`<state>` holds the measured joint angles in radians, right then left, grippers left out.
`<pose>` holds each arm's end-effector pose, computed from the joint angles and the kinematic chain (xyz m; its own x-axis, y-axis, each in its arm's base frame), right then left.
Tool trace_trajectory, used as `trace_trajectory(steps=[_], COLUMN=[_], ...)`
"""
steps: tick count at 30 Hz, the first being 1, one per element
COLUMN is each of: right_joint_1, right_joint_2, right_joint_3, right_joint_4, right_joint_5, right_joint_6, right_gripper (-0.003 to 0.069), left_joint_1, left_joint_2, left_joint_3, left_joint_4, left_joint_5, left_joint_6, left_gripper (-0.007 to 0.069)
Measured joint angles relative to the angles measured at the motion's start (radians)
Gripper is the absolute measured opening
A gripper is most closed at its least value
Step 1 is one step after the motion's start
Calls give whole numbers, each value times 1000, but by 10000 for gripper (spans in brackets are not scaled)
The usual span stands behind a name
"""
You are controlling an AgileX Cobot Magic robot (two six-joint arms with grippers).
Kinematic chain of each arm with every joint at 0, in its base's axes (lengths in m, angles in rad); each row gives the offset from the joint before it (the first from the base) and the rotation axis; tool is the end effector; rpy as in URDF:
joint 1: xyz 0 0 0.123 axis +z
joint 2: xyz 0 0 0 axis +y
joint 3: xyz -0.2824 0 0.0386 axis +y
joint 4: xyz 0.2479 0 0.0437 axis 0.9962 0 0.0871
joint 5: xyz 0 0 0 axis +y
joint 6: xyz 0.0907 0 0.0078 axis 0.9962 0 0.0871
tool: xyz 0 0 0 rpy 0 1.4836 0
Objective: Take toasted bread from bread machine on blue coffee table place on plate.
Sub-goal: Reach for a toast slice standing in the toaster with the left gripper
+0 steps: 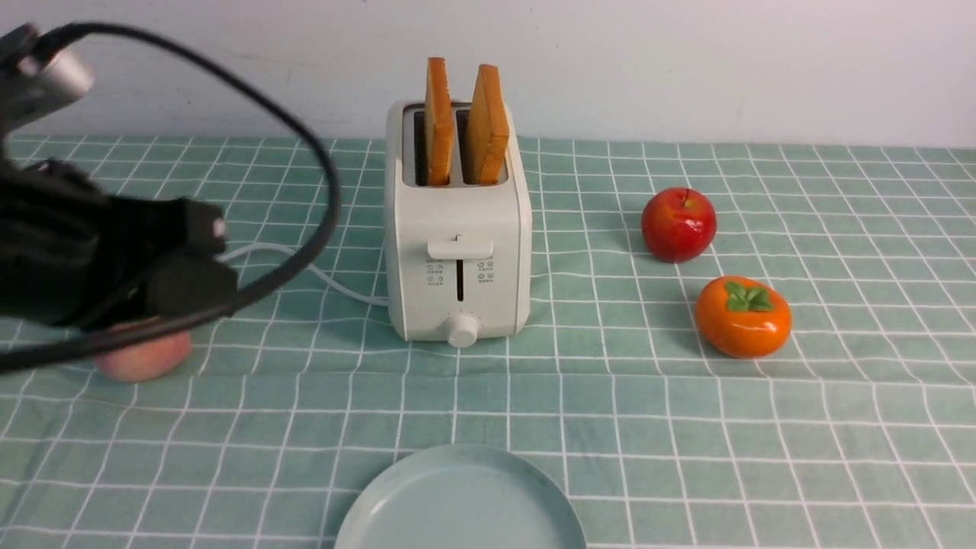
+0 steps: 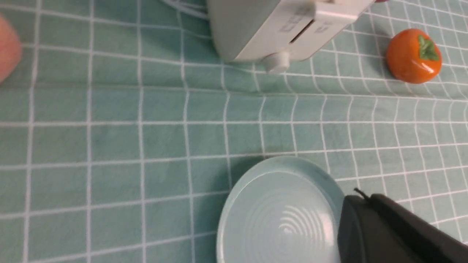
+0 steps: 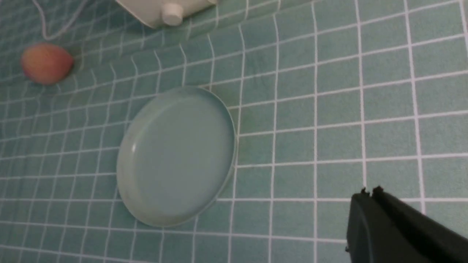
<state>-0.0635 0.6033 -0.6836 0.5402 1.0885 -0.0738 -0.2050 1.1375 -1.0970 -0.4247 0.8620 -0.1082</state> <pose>0.0885 0.0360 0.3172 -0.7860 0.2250 -0.5758 -0.0894 0.8803 0.4659 0.2174 -0.0743 0.3689 -0.7875 -0.2091 -0.5798 0.1200 0.8707 -0.4770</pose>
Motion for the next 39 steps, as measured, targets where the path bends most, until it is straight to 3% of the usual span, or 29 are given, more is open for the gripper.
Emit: trace_trajectory(steps=[3,5,9,15,20,23,26,30,34,37,39], right_joint_1=[0,0,0,0,0,0,0,0,0,0,0], right_joint_2=[41,41,24,5,-16,-32,-36,-36,-36,-36,-36], right_joint_3=[-1,-1,-1,-1,-1,-1,-1,-1,-1,-1,-1], right_joint_4=[19,53,74,90,111,110,110,110,110,100,96], right_joint_5=[30,37,28,29,27,23,21,21,19,13,12], right_joint_6=[-73,-118,-144,-147,-148,-148,-148,-148,-153,-166,-168], right_gripper=[-8,-6,-3,-1,0,1,1,1,1,3,4], left_joint_1=[-66,-119,-173,-197,-199,-199,-199,-199,-199,-199,-199], left_joint_2=[130,240,434,683,792,856,902,945,988,1015,1014], left_joint_3=[-157,-322,-573,-892,-1018,-1047,-1047,-1047,-1047,-1047,-1047], left_joint_4=[86,206,363,447,450,451,469,515,585,622,628], left_joint_5=[76,150,228,264,204,89,5,-20,-40,-37,-26], left_joint_6=[-90,-159,-270,-315,-317,-318,-319,-334,-367,-386,-393], left_gripper=[-14,-14,-14,9,137,311,436,485,479,365,204])
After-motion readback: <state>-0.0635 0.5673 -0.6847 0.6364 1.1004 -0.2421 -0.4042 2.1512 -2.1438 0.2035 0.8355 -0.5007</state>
